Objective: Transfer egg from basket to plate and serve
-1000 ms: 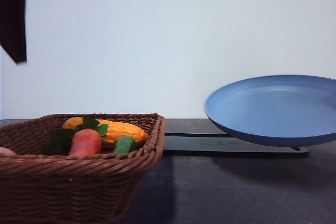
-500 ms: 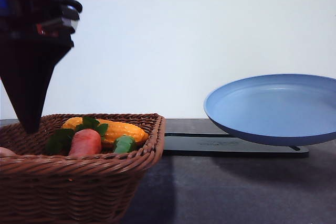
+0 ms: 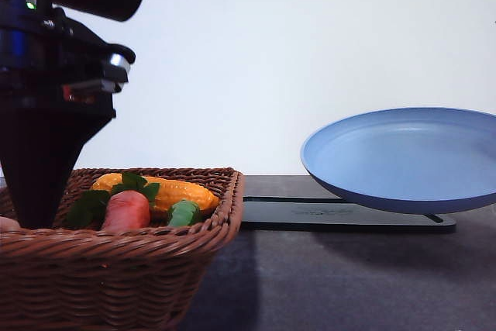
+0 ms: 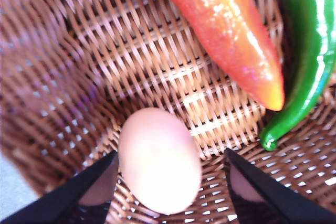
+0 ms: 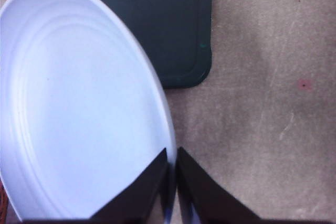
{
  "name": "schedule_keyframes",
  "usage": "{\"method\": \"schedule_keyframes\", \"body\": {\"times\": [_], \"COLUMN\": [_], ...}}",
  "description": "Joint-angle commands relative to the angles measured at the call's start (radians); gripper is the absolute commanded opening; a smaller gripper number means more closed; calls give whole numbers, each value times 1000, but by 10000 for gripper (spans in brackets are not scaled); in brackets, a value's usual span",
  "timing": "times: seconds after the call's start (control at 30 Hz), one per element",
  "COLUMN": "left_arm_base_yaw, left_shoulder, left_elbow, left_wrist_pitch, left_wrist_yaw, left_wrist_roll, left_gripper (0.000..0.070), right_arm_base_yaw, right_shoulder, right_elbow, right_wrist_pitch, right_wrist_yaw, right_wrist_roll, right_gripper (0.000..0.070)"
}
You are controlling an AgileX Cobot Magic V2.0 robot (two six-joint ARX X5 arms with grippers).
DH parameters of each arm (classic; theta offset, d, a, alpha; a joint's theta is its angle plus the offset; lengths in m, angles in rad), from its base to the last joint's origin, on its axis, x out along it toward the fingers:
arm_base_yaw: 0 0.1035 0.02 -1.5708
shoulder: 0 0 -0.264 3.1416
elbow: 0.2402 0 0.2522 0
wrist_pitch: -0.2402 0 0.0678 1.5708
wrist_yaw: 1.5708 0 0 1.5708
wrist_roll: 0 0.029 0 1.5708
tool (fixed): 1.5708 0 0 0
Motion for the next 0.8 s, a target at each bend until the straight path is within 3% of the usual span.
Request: {"method": "schedule_keyframes", "body": {"times": [0.0, 0.37, 0.77], "left_arm_base_yaw": [-11, -12, -13], "left_shoulder": [28, 90, 102], "left_elbow": [22, 22, 22], "left_wrist_pitch": [0, 6, 6], "left_wrist_yaw": [-3, -3, -4], "left_wrist_roll": [-4, 0, 30], "left_gripper": [403, 365, 134], "right_arm_base_yaw": [-1, -1, -1], "right_shoulder": [3, 3, 3], "right_elbow": [5, 5, 5], "right_wrist_pitch": [15, 27, 35], "right_wrist_yaw": [-6, -6, -6], "right_wrist_roll": [11, 11, 11], "right_gripper": [0, 0, 0]}}
